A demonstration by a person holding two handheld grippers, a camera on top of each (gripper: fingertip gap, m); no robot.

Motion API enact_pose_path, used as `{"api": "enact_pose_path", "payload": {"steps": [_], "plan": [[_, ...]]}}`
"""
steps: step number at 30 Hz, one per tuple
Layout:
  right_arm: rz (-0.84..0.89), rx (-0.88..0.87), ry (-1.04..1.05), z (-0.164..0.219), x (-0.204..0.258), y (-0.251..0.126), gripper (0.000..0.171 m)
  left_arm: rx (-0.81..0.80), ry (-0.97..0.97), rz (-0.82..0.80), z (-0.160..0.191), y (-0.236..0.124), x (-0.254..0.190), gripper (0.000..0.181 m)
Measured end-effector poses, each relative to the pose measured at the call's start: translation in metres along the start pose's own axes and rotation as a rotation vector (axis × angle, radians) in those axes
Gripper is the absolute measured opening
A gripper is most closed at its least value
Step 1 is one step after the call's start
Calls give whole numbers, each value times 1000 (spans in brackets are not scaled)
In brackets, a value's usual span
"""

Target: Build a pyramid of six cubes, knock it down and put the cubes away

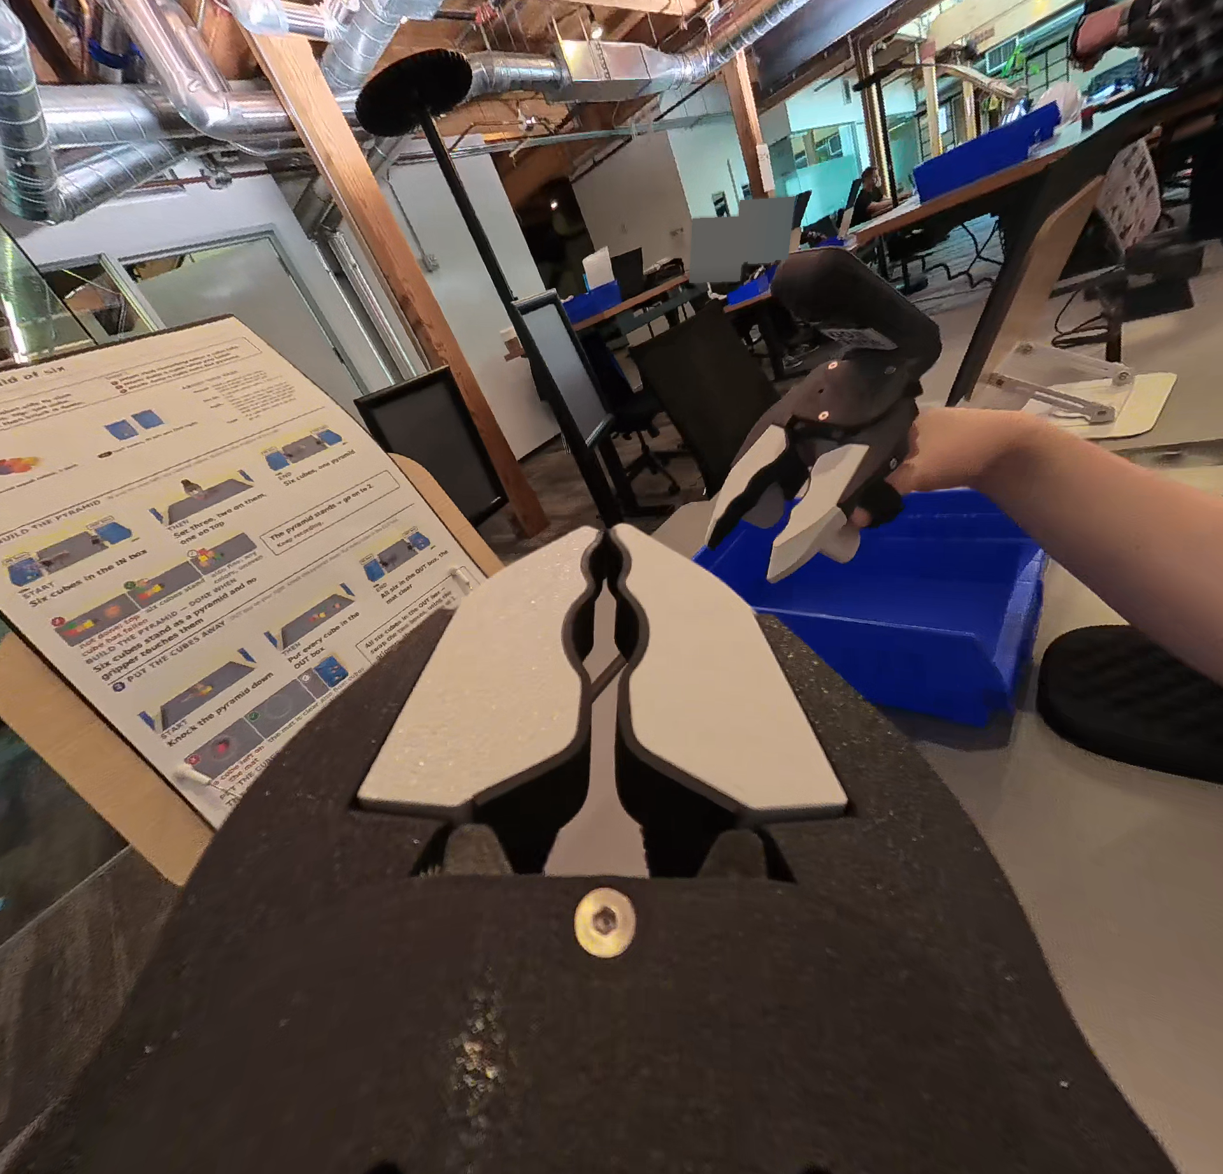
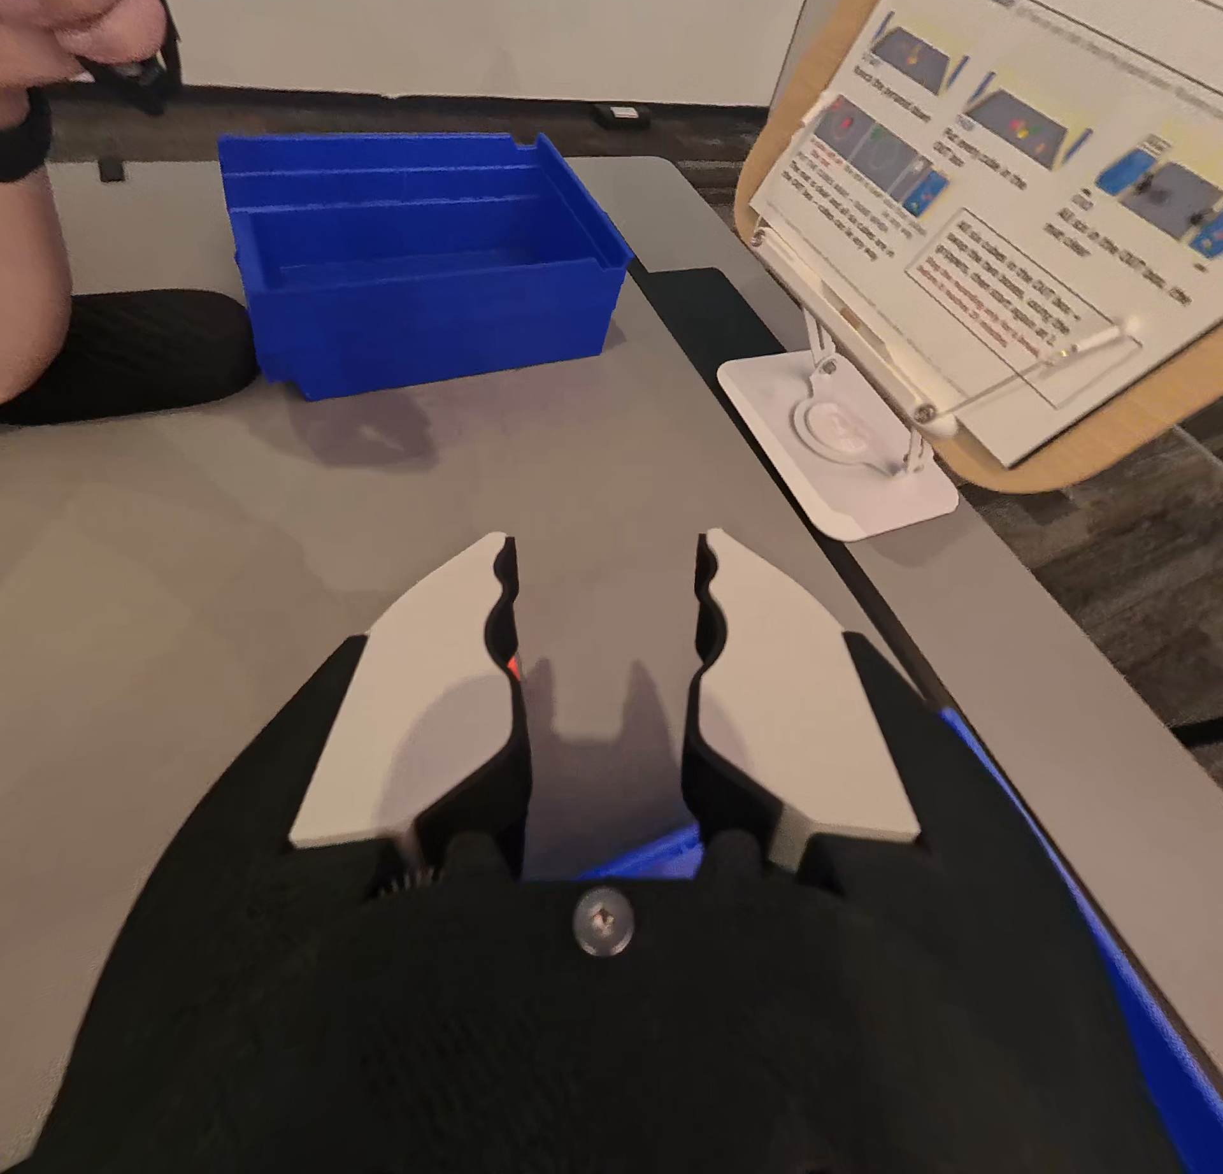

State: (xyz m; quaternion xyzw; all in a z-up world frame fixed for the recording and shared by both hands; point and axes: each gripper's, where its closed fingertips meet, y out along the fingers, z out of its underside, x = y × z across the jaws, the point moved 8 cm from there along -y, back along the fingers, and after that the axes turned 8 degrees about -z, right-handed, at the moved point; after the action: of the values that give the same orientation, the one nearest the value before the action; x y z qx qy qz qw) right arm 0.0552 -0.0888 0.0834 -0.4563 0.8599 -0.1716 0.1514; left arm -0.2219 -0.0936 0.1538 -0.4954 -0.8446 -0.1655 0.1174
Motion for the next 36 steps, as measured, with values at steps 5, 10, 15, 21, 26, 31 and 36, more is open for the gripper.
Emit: {"api": "enact_pose_path", "payload": {"steps": [5,10,15,21,26,31,36], "plan": [[-37,56,-123,-11,22,36,45,-13,-38,4,0,-13,12,0],[-181,130,-248,-20,60,80,35,-26,-74,-48,-7,-30,32,0],[-429,301,-387,-4,115,138,8,-14,-97,-94,-8,-46,47,0],[-650,550,-494,28,178,191,1,-18,-135,-97,-11,-57,53,0],[-644,670,-534,38,196,202,1,-14,-126,-88,-12,-58,52,0],[-593,771,-509,46,185,198,1,12,-111,-76,-8,-52,49,0],[-452,900,-367,49,137,156,1,32,-120,-73,-4,-50,50,0]]}}
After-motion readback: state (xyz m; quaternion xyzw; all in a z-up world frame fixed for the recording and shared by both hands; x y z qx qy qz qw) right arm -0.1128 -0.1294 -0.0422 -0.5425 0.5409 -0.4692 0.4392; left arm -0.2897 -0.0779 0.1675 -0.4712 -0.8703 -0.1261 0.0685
